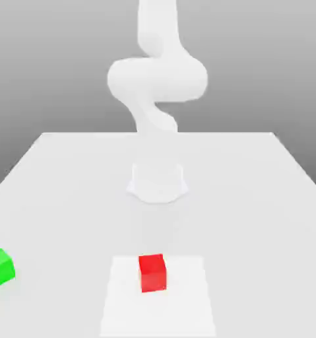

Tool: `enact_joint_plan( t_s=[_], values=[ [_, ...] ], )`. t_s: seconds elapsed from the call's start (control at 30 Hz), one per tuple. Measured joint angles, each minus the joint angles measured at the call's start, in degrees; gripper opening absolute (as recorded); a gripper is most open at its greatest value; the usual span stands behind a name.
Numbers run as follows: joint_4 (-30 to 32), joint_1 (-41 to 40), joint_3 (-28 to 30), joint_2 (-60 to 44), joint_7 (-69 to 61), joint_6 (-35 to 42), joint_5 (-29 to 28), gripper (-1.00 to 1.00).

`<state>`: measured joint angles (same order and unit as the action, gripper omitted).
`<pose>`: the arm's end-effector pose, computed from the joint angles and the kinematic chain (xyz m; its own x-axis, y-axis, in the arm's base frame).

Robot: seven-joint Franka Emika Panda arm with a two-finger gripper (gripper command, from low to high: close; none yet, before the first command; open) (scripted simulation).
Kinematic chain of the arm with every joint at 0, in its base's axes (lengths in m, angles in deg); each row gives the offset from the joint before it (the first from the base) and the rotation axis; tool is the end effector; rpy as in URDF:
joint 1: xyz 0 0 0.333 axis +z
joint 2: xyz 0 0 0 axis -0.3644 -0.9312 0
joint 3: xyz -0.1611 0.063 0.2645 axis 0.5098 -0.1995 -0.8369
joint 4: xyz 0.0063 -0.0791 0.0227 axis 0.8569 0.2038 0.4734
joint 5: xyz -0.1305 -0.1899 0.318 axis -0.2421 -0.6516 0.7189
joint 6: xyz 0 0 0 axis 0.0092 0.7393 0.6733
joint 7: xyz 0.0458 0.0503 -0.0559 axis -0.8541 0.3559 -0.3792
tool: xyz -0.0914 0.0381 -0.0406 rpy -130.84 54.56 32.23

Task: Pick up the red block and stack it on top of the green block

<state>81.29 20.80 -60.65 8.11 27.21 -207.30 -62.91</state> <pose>0.3784 0.0027 0.6614 0.5282 -0.6975 0.4842 -0.5368 -0.7162 -0.4460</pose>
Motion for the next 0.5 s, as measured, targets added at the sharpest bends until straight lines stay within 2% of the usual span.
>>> enact_joint_plan(
  t_s=[0.3,0.5],
  values=[
    [12.0,-1.7,-0.6,-19.4,-2.0,-11.7,-4.5,0.00],
    [20.2,-1.4,0.9,-32.5,-6.1,-19.9,-3.7,0.00]
  ],
)
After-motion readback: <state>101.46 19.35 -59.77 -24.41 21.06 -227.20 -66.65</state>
